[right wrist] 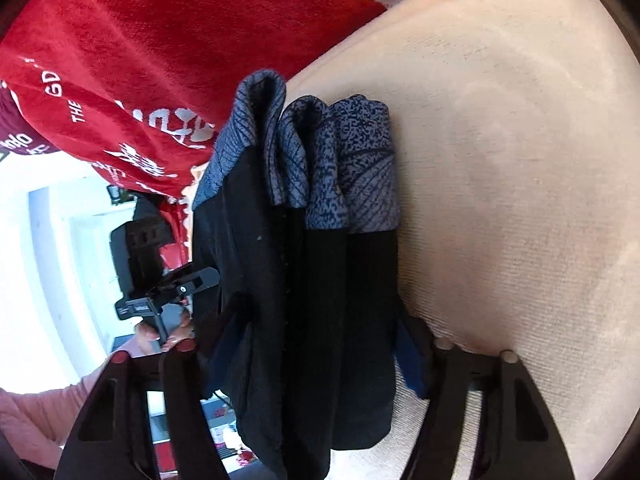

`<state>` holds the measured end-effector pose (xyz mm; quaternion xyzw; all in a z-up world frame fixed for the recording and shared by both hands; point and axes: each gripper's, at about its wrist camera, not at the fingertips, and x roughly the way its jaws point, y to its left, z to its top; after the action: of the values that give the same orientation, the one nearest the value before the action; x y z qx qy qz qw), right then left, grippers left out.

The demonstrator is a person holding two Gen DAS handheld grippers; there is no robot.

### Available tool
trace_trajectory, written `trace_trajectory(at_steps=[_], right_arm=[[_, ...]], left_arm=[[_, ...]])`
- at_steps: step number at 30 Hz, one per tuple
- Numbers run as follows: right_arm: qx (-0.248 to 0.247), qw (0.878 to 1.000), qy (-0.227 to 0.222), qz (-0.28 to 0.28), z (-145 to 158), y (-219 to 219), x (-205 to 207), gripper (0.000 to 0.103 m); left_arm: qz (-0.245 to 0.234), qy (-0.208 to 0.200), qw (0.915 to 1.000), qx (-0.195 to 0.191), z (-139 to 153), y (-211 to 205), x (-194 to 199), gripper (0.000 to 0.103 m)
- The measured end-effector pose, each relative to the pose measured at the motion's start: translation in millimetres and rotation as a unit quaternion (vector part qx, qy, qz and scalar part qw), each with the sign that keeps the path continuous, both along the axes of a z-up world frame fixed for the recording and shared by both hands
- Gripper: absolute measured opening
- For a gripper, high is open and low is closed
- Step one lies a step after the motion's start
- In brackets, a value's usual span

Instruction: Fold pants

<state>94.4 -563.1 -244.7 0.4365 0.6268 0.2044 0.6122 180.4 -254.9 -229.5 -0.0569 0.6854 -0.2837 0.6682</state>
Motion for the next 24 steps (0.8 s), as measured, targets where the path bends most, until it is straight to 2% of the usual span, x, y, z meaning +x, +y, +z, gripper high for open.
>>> trace_trajectory(at_steps=[1, 3, 5, 16, 24], right_arm=[[0.001, 1.000, -0.002, -0.002, 2.5, 1.3, 0.1, 0.054], [0.002, 1.000, -0.007, -0.007, 9.5, 3.7, -1.3, 0.050], [0.016, 1.000, -0.009, -0.019, 16.4, 4.2, -3.9, 0.047], [0.063, 0.997, -0.012, -0.031, 53.3, 22.2, -45.5, 0.046], [0.060, 0.998, -0.010, -0.029, 70.1, 58.7, -93.0, 0.046]], left_arm=[[-0.003, -0.011, 0.9999, 0.004, 5.7, -1.0, -3.0, 0.089], [-0.001, -0.021, 0.9997, 0.008, 13.5, 1.2, -5.3, 0.078], [0.005, -0.028, 0.9996, 0.008, 23.1, 3.6, -7.4, 0.073], [0.017, -0.044, 0.9988, 0.012, 75.4, 34.8, -52.0, 0.073], [0.027, -0.032, 0.9990, 0.016, 84.5, 69.7, -92.9, 0.073]])
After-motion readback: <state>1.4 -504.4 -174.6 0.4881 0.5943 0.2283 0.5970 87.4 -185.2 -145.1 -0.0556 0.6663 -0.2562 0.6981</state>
